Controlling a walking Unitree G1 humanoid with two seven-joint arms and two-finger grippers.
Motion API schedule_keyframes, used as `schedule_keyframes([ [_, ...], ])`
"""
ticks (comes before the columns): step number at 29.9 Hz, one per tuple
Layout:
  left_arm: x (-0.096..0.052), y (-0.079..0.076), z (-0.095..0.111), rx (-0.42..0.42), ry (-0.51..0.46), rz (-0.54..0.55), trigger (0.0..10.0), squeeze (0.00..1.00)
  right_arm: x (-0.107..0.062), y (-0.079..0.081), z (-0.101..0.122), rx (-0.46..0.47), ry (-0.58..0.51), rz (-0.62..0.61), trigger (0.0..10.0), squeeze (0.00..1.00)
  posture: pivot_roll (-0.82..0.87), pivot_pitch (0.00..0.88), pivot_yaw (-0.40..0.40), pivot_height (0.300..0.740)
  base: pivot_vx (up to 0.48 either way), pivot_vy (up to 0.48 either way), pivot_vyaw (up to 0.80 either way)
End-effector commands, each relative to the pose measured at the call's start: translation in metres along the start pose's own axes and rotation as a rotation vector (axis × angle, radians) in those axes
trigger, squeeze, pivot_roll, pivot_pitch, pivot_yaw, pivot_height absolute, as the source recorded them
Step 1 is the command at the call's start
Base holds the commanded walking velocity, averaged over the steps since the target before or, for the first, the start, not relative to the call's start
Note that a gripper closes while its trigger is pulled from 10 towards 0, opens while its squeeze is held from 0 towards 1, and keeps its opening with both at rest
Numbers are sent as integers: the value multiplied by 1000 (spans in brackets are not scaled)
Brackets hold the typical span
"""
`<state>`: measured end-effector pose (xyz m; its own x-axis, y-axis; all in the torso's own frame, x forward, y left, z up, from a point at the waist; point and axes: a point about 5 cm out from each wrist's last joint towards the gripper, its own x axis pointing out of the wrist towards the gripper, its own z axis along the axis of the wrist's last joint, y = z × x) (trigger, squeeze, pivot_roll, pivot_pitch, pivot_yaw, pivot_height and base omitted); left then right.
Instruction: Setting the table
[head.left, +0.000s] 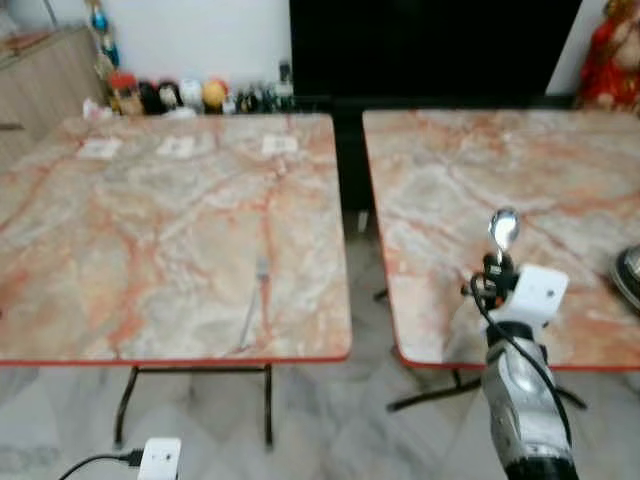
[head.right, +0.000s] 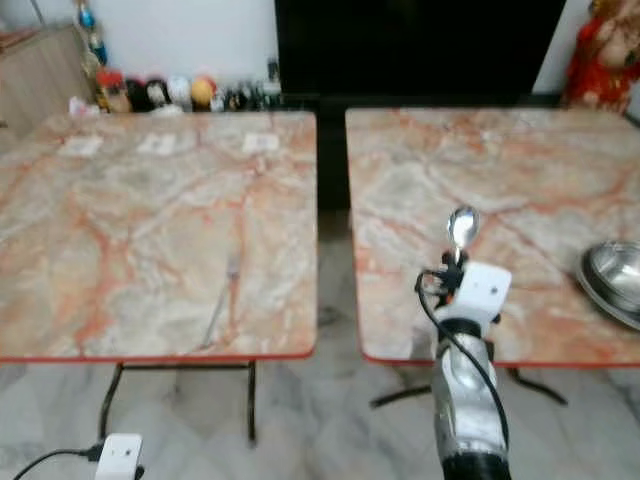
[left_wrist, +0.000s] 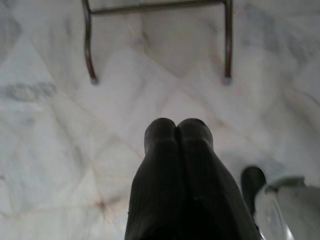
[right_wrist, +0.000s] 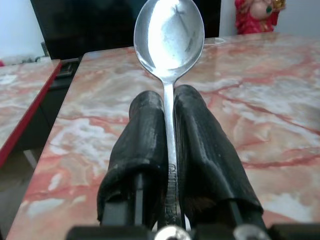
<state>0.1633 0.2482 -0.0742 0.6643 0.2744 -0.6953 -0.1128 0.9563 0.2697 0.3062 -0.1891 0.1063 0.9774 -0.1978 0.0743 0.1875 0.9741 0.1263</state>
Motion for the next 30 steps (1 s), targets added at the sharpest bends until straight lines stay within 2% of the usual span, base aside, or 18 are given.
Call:
schedule_keyframes([
  [1, 1, 1, 2, 13, -1, -2, 10000, 0, 4, 3, 6, -1, -19, 14, 10000, 0, -12, 0, 4, 740, 240, -394, 0],
  [21, 1, 0, 4, 4, -12, -1, 10000, 0, 7, -3, 8, -6, -28, -15, 10000, 0, -18, 0, 9, 740, 248, -386, 0],
  [30, 1, 1, 5, 1, -20, 6, 10000, 0, 7, -6, 11, -7, -42, -28, 10000, 0, -17, 0, 8, 740, 0, 0, 0],
])
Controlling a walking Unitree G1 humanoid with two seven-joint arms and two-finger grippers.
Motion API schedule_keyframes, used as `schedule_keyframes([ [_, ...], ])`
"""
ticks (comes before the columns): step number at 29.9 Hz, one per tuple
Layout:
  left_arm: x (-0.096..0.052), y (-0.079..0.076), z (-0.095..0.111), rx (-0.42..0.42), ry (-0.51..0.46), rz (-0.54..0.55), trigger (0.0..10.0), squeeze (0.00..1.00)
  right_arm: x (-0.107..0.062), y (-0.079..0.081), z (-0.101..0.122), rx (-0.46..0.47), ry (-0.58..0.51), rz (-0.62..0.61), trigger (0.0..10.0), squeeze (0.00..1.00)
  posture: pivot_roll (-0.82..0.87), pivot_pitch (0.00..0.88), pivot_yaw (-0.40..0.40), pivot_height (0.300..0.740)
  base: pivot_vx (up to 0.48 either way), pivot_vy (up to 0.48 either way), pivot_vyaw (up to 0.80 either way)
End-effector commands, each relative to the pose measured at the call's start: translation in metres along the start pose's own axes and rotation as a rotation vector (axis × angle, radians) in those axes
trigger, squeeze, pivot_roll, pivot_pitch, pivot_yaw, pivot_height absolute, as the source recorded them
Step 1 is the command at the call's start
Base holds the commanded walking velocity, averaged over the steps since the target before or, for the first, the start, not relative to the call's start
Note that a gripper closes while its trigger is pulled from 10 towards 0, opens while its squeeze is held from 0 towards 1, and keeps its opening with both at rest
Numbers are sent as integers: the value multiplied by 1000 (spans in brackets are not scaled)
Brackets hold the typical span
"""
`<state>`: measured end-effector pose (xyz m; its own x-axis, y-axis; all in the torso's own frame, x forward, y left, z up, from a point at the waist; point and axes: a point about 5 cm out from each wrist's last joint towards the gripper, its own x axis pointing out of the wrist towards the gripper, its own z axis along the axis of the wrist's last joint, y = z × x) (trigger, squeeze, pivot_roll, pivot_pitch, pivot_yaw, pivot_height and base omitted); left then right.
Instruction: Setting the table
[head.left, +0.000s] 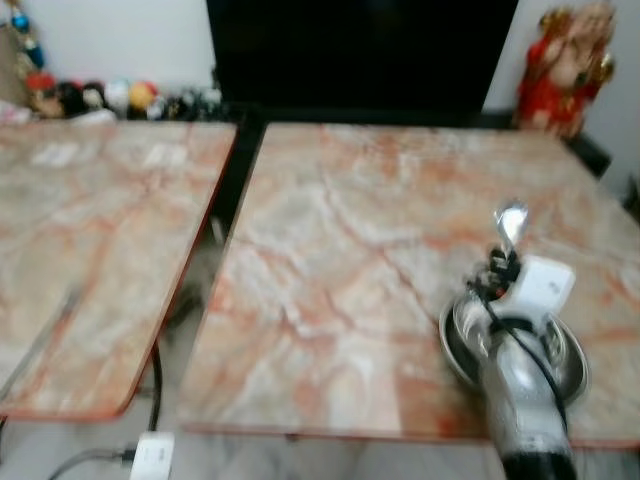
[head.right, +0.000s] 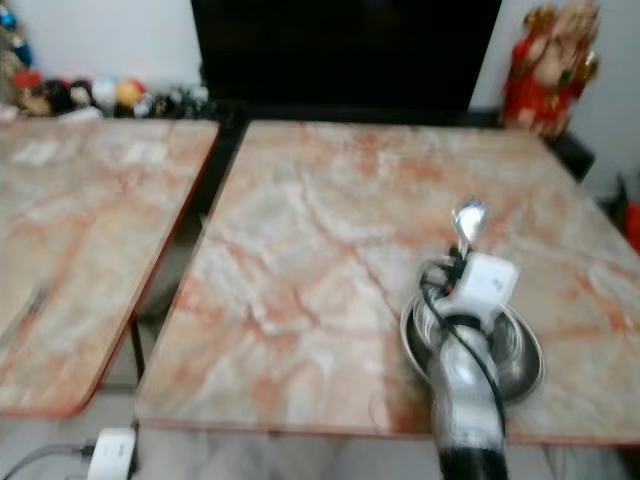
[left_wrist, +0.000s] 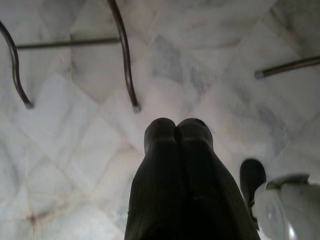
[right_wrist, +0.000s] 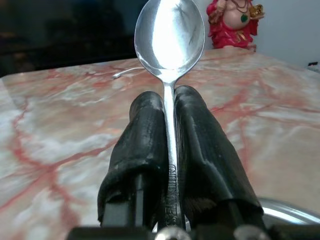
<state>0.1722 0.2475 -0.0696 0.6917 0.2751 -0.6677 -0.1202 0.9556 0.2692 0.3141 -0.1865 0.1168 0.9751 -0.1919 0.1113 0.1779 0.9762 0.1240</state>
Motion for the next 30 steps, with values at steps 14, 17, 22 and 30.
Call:
schedule_keyframes([
  [14, -2, -1, -5, 19, 17, -6, 10000, 0, 1, -17, 6, -19, -26, -51, 10000, 0, -20, 0, 3, 740, 0, -206, 0],
  [17, -2, -1, -5, 19, 17, -6, 10000, 0, 1, -17, 6, -19, -26, -51, 10000, 0, -20, 0, 3, 740, 0, -480, 0],
  [22, -2, -1, -5, 19, 17, -6, 10000, 0, 1, -17, 6, -19, -26, -51, 10000, 0, -20, 0, 3, 740, 0, -480, 0],
  [30, -2, -1, -5, 19, 17, -6, 10000, 0, 1, -17, 6, -19, -26, -51, 10000, 0, -20, 0, 3, 740, 0, -480, 0],
])
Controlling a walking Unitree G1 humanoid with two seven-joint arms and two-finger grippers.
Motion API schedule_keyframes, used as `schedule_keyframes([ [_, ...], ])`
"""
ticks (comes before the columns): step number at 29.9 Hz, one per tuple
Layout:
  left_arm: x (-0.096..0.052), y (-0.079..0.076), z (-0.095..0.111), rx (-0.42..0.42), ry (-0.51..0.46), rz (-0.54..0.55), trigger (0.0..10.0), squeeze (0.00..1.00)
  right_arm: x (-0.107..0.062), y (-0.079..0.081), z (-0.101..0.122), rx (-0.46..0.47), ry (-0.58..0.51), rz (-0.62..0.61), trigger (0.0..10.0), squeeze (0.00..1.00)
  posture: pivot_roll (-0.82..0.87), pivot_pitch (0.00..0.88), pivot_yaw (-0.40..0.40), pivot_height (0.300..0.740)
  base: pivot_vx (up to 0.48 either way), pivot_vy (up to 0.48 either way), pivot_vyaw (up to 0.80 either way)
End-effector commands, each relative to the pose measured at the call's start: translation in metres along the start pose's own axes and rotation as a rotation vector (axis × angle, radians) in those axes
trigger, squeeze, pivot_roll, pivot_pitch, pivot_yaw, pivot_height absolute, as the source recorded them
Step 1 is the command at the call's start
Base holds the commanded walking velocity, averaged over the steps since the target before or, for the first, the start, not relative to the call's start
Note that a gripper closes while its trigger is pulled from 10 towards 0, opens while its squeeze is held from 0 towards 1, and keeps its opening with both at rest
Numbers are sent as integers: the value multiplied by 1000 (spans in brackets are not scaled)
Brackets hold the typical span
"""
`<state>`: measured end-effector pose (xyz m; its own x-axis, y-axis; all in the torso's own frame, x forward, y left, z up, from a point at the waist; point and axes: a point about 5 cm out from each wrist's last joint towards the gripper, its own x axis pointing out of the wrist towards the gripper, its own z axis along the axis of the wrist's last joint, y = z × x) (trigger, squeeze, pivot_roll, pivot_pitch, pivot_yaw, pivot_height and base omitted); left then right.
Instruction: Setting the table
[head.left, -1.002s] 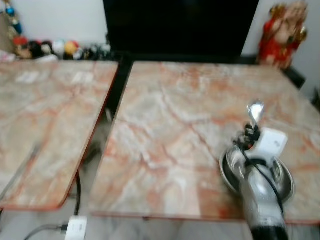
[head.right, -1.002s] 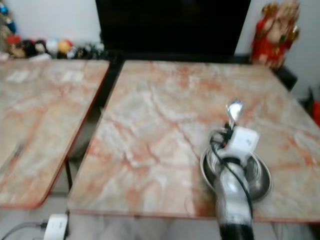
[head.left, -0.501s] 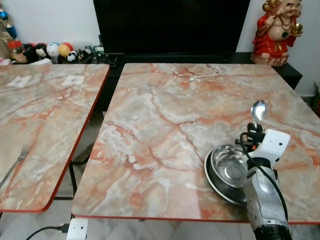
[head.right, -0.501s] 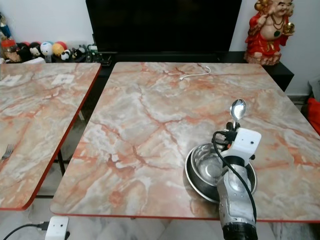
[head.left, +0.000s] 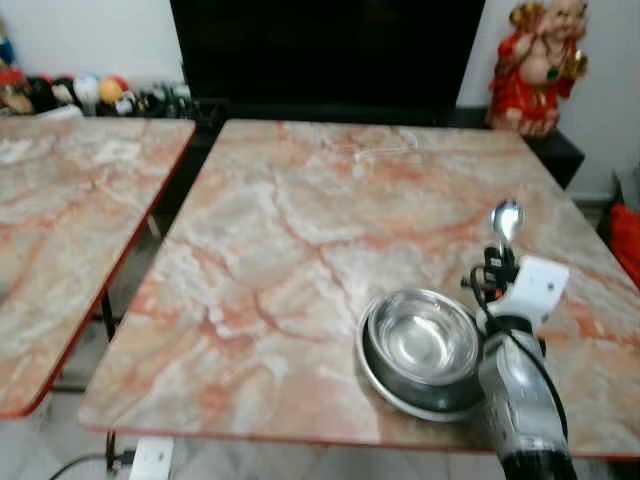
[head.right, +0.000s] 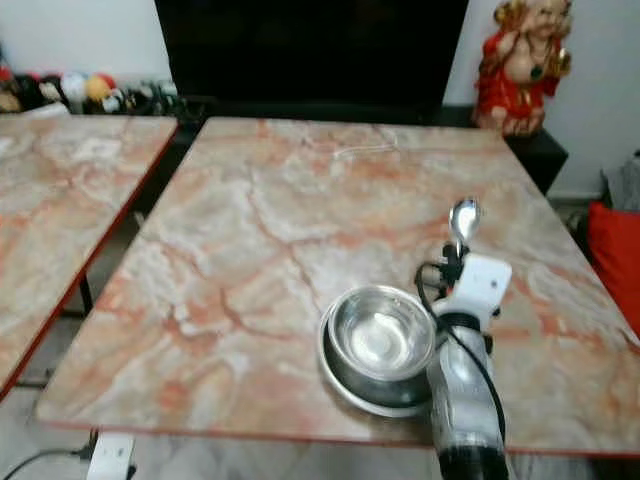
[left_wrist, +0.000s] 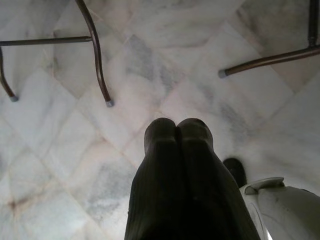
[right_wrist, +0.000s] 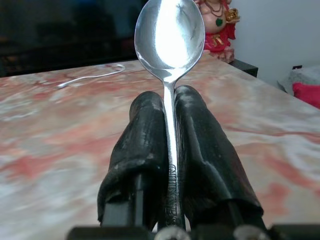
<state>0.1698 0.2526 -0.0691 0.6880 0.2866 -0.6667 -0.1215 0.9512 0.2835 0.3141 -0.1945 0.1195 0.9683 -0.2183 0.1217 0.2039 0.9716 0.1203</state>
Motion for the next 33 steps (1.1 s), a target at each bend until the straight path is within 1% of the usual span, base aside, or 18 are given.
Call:
schedule_keyframes([
  [1, -1, -6, -3, 10, 14, -18, 10000, 0, -1, -10, 2, -12, -12, -25, 10000, 0, -20, 0, 3, 740, 0, -480, 0],
  [10, -1, -7, -3, 10, 14, -18, 10000, 0, 0, -10, 3, -15, -16, -26, 10000, 0, -19, 0, 2, 740, 0, -480, 0],
  [11, -1, -7, -2, 12, 12, -18, 10000, 0, -10, -36, 9, -79, 70, -40, 10000, 0, -95, 0, 9, 740, 0, 0, 0],
  [12, 1, -8, 1, 11, 10, -20, 10000, 0, -27, -62, 21, -160, 173, -43, 10000, 0, -94, 0, 7, 740, 0, 0, 0],
  [13, 1, -8, 1, 11, 10, -20, 10000, 0, -27, -62, 21, -160, 173, -43, 10000, 0, -94, 0, 7, 740, 0, 0, 0],
  [14, 1, -9, 3, -8, 5, -25, 10000, 0, -28, -65, 21, -168, 199, -41, 10000, 0, -94, 0, 7, 740, 0, 0, 0],
  [16, 2, -9, 3, -32, 13, -18, 10000, 0, -26, -61, 13, -147, 221, -42, 10000, 0, -89, 0, 5, 740, 0, 0, 0],
  [17, 2, -9, 3, -32, 13, -18, 10000, 0, -26, -61, 13, -147, 221, -42, 10000, 0, -89, 0, 5, 740, 0, 0, 0],
  [18, 2, -8, 3, -33, 14, -15, 10000, 0, -25, -57, 11, -137, 222, -38, 10000, 0, -77, 0, 2, 740, 0, 322, 0],
  [19, 2, -7, 3, -32, 17, -9, 10000, 0, -23, -48, 8, -124, 228, -17, 10000, 0, -77, 0, 2, 740, 0, 480, 0],
  [20, 2, -7, 3, -32, 17, -9, 10000, 0, -23, -48, 8, -124, 228, -17, 10000, 0, -77, 0, 2, 740, 0, 480, 0],
  [22, 2, -6, 3, -29, 17, -7, 10000, 0, -22, -43, 9, -110, 234, -7, 10000, 0, -69, 0, 2, 740, 0, 480, 0],
  [23, 1, -5, 1, -25, 21, -6, 10000, 0, -23, -40, 12, -103, 255, 0, 10000, 0, -68, 0, 1, 740, 0, 480, 0],
  [25, 1, -4, 0, -19, 22, 0, 10000, 0, -23, -38, 12, -100, 274, 3, 10000, 0, -68, 0, 1, 740, 0, 201, 0],
  [29, 1, -3, 0, -12, 23, 0, 10000, 0, -24, -36, 11, -96, 276, 5, 10000, 0, -63, 0, 1, 740, 0, 0, 0],
  [33, 1, -3, -1, -27, 29, 4, 10000, 0, -23, -35, 10, -92, 276, 2, 10000, 0, -64, 0, 3, 740, 0, 0, 0],
])
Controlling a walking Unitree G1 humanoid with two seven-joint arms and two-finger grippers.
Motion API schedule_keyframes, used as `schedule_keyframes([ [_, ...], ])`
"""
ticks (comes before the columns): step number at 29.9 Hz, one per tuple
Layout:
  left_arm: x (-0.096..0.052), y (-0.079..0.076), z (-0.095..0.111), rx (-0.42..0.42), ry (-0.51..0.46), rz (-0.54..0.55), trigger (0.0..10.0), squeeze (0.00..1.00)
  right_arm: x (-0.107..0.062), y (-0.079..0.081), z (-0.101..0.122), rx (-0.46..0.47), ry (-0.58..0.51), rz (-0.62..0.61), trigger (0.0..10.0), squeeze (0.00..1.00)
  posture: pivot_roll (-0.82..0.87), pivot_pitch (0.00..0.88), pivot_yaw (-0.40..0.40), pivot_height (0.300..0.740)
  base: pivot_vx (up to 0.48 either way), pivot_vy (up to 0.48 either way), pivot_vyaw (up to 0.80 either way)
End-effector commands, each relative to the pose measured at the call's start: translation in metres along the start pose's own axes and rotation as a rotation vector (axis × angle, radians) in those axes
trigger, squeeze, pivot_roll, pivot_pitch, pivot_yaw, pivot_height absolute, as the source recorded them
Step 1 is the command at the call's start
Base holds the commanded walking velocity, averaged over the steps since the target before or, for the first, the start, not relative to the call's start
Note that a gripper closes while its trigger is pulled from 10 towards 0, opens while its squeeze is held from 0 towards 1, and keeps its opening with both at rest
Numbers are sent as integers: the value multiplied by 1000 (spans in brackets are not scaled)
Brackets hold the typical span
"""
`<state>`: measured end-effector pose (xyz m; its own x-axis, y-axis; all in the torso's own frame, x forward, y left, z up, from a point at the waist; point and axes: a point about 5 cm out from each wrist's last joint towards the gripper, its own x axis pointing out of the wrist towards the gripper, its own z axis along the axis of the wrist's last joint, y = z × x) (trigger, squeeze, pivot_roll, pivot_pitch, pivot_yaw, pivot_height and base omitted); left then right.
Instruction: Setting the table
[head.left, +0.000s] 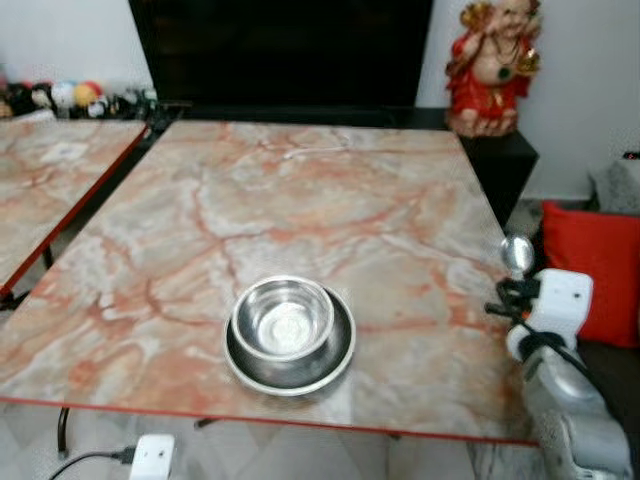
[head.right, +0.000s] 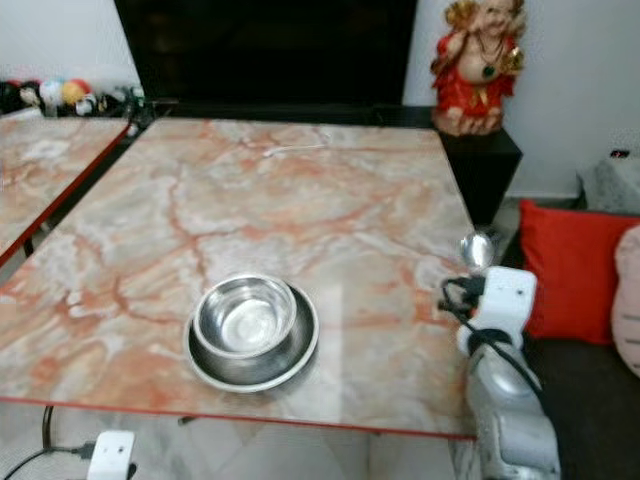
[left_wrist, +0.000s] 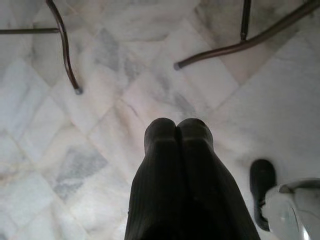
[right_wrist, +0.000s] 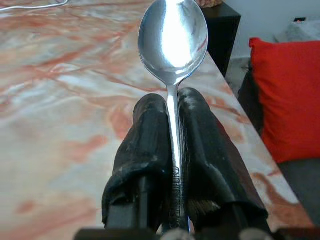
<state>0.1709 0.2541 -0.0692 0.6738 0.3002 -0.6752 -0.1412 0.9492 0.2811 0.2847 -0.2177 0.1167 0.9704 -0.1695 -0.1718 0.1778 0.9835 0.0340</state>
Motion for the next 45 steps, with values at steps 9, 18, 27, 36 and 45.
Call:
schedule_keyframes([
  [9, 0, -3, -1, -11, 14, -5, 10000, 0, 3, 1, 12, 6, -27, -13, 10000, 0, -55, 0, 5, 740, 0, 468, 0],
  [18, 0, -1, 0, 1, 9, -2, 10000, 0, 5, 5, 12, 10, -24, -5, 10000, 0, -52, 0, 10, 740, 0, 149, 0],
  [27, 1, -1, 1, 2, 2, -6, 10000, 0, 8, 6, 14, 4, -20, -1, 10000, 0, -50, 0, 13, 740, 0, 0, 0],
  [36, 0, -2, 0, 2, 7, -9, 10000, 0, 11, 8, 8, -37, 51, 24, 10000, 0, -52, 0, 11, 740, 0, 0, 0],
  [45, 0, -3, 0, 2, 6, -14, 10000, 0, 16, 15, -8, -16, 185, 170, 10000, 0, -53, 0, 8, 740, 0, 0, 0],
])
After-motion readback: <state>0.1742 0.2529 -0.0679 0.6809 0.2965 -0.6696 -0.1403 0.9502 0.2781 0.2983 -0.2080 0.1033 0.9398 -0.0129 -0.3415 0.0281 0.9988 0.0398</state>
